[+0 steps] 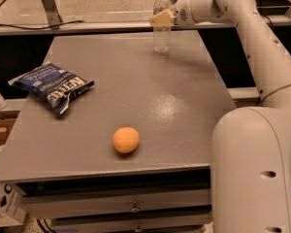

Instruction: Move water bottle near orange

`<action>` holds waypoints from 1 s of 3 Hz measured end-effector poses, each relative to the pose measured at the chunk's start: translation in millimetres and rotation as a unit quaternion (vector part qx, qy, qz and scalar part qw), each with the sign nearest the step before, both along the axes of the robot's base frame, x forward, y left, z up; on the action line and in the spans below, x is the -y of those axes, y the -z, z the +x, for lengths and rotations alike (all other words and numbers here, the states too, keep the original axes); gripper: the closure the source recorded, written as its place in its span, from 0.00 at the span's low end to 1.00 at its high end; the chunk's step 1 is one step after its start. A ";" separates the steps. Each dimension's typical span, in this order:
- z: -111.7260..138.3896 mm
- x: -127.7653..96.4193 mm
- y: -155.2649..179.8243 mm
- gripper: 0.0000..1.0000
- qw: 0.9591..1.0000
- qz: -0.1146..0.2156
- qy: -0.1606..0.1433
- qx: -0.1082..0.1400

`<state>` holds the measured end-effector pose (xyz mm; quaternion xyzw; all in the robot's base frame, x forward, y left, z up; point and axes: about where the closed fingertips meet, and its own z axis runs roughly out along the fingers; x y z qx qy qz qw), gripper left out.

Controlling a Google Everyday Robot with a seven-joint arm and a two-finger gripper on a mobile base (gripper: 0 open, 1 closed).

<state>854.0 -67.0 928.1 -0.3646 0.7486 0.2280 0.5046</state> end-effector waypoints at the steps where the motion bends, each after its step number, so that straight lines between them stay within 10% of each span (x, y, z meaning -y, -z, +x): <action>1: 1.3 -1.7 -0.7 0.88 1.000 0.002 -0.001 -0.002; 3: 3.3 -3.2 -1.6 1.00 1.000 0.004 -0.002 -0.003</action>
Offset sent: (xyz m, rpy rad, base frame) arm 0.0048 -0.0051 0.0092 0.0090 -0.0006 -0.0057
